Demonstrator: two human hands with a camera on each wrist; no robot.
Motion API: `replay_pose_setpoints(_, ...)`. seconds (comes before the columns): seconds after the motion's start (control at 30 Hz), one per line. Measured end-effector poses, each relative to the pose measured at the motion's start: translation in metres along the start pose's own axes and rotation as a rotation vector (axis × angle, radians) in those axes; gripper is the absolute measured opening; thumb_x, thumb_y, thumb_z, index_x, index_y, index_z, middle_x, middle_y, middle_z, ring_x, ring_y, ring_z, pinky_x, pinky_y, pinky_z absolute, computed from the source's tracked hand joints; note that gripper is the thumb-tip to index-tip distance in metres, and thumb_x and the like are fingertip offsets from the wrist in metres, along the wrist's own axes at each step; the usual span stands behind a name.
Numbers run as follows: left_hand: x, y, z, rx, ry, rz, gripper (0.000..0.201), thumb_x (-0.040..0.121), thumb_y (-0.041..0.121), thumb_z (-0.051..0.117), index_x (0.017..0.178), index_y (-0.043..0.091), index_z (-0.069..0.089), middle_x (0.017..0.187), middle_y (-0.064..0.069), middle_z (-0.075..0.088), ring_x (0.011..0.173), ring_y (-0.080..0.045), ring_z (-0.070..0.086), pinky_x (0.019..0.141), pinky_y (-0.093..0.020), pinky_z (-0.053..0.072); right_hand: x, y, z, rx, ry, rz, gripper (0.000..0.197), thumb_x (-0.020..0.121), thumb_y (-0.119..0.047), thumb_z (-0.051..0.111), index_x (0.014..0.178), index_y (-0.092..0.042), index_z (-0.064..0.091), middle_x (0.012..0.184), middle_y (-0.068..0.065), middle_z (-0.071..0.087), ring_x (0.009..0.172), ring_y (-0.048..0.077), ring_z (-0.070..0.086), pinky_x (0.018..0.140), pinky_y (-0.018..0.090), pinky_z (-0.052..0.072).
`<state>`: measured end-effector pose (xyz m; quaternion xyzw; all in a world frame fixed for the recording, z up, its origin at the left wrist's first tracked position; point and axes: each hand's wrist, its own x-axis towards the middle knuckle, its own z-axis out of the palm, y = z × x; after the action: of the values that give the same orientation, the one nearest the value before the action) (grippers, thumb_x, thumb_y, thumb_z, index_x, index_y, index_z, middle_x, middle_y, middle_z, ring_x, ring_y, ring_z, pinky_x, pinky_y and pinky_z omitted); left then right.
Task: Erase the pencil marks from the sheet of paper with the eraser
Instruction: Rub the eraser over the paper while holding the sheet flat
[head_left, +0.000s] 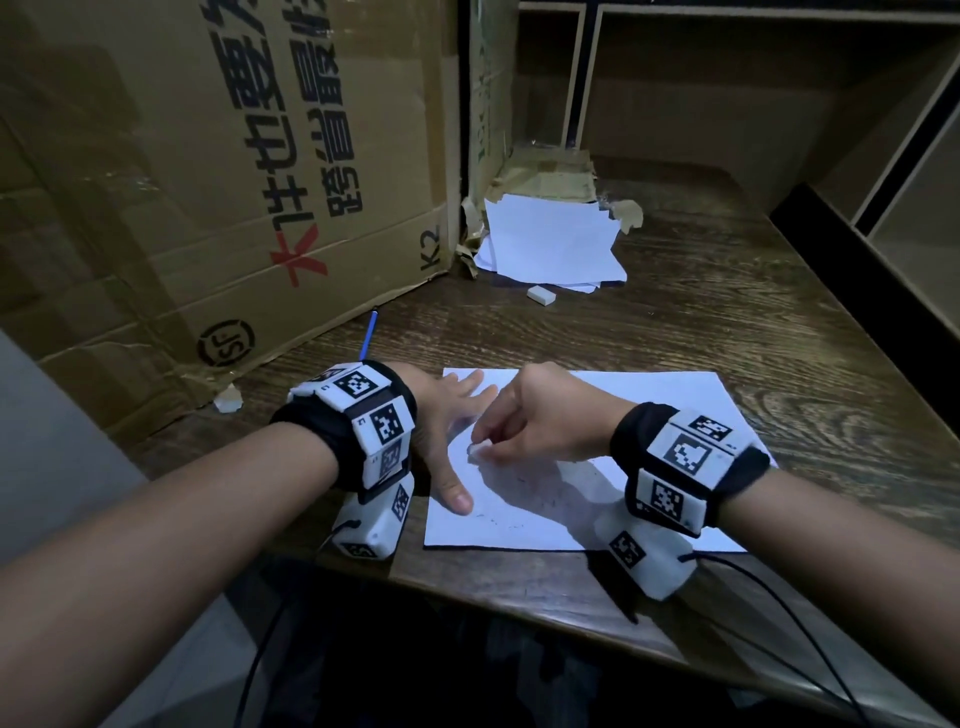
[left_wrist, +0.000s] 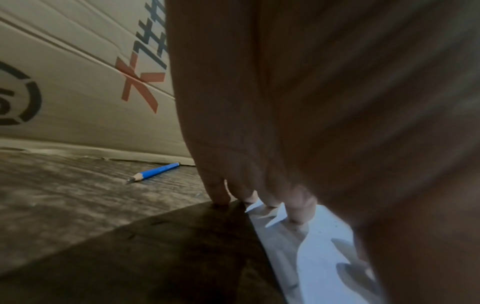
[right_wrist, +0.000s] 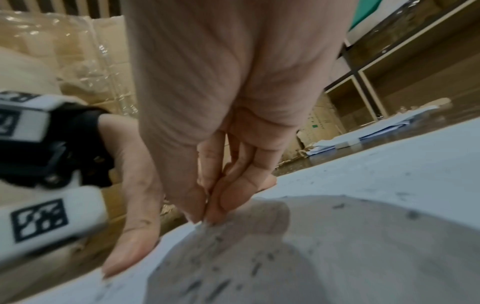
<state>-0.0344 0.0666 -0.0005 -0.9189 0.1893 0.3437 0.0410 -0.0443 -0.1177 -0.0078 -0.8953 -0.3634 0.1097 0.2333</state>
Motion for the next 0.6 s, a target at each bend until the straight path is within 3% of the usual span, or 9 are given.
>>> replay_pose_setpoints(0.17, 0.013, -0.002, 0.000, 0.000, -0.026, 0.048, 0.142, 0.044, 0.080, 0.079, 0.151, 0.055, -0.010, 0.161, 0.010, -0.032, 0.150, -0.023, -0.025, 0.121, -0.059, 0.003, 0.011, -0.009, 0.002, -0.126, -0.035, -0.046, 0.015, 0.085, -0.020, 0.070, 0.092, -0.018, 0.083, 0.070, -0.010, 0.070, 0.062, -0.006, 0.055, 0.060, 0.013, 0.038)
replay_pose_setpoints(0.23, 0.015, -0.001, 0.000, 0.022, -0.047, 0.026, 0.138, 0.047, 0.080, 0.080, 0.152, 0.054, -0.005, 0.162, 0.009, -0.031, 0.149, -0.023, -0.027, 0.121, -0.058, 0.001, 0.012, -0.014, 0.003, -0.166, -0.078, -0.069, 0.015, 0.085, -0.020, 0.070, 0.091, -0.017, 0.083, 0.074, -0.007, 0.073, 0.058, -0.004, 0.052, 0.061, 0.016, 0.039)
replay_pose_setpoints(0.33, 0.015, -0.001, 0.000, 0.019, -0.045, 0.006, 0.131, 0.057, 0.071, 0.082, 0.155, 0.050, -0.003, 0.162, 0.007, -0.031, 0.149, -0.022, -0.027, 0.120, -0.053, -0.002, 0.010, -0.019, 0.000, -0.166, -0.183, -0.094, 0.014, 0.086, -0.020, 0.070, 0.093, -0.018, 0.083, 0.072, -0.009, 0.070, 0.062, 0.000, 0.052, 0.060, 0.006, 0.034)
replay_pose_setpoints(0.43, 0.013, 0.004, -0.001, 0.097, -0.032, -0.009, 0.137, 0.057, 0.073, 0.081, 0.154, 0.048, -0.012, 0.163, 0.007, -0.029, 0.152, -0.026, -0.020, 0.120, -0.056, 0.005, 0.018, -0.011, -0.009, -0.219, -0.118, -0.098, 0.021, 0.085, -0.016, 0.068, 0.099, -0.020, 0.083, 0.084, -0.006, 0.078, 0.061, 0.001, 0.051, 0.060, 0.003, 0.033)
replay_pose_setpoints(0.5, 0.013, 0.007, -0.002, 0.125, -0.031, -0.022, 0.137, 0.059, 0.073, 0.080, 0.154, 0.045, -0.016, 0.163, 0.005, -0.030, 0.151, -0.028, -0.019, 0.119, -0.057, 0.005, 0.019, -0.010, -0.009, -0.256, -0.083, -0.096, 0.022, 0.084, -0.015, 0.066, 0.096, -0.020, 0.083, 0.071, -0.010, 0.073, 0.056, 0.002, 0.049, 0.059, 0.006, 0.033)
replay_pose_setpoints(0.6, 0.017, 0.005, -0.002, 0.119, -0.049, -0.024, 0.140, 0.054, 0.077, 0.079, 0.153, 0.047, -0.015, 0.161, 0.003, -0.034, 0.150, -0.030, -0.023, 0.119, -0.057, 0.002, 0.011, -0.015, -0.003, -0.237, -0.163, -0.128, 0.013, 0.083, -0.016, 0.068, 0.082, -0.017, 0.081, 0.053, -0.017, 0.052, 0.057, -0.001, 0.048, 0.060, 0.014, 0.033)
